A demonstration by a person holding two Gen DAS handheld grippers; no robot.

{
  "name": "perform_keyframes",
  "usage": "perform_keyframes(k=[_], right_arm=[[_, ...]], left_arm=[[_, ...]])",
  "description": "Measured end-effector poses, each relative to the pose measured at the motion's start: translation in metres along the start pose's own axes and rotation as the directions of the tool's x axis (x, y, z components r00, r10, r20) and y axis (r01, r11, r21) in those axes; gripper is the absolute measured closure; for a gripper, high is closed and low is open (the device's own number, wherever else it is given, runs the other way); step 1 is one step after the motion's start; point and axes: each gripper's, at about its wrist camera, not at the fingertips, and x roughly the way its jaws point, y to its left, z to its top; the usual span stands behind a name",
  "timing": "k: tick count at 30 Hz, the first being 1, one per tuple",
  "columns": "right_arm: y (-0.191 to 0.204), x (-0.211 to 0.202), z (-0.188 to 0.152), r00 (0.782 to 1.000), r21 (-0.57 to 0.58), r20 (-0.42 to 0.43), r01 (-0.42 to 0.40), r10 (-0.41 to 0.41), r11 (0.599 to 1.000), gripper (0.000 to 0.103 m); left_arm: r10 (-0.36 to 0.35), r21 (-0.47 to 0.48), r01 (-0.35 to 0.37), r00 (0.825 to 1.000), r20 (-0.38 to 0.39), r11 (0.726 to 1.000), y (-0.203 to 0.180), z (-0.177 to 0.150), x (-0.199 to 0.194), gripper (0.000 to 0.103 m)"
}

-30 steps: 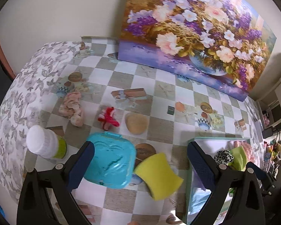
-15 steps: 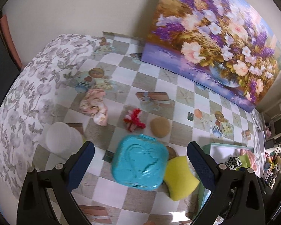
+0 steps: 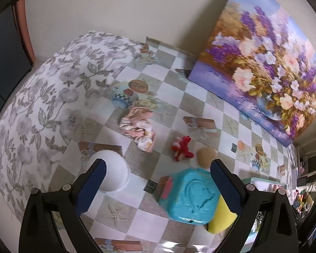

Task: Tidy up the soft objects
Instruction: 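Move the left tool over the pink cloth while the right tool approaches the round tan sponge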

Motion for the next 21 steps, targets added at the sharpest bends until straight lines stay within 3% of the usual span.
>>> perform_keyframes(k=[8, 15, 21], right_arm=[[0.008, 0.020, 0.008, 0.999, 0.000, -0.011, -0.036, 0.036, 0.999, 0.000], [0.019, 0.043, 0.016, 0.996, -0.015, -0.042, -0.077, 0.076, 0.997, 0.000], [0.026, 0.068, 0.027, 0.995, -0.022, -0.086, -0.054, 0.052, 0.998, 0.000]], left_arm=[[-0.052, -0.061, 0.051, 0.998, -0.019, 0.997, 0.017, 0.006, 0.014, 0.004], [-0.088, 0.000, 0.088, 0.994, -0.067, 0.996, 0.018, 0.034, 0.030, 0.004], [-0.035, 0.105, 0.050, 0.989, -0.144, 0.993, 0.014, 0.062, 0.044, 0.004]])
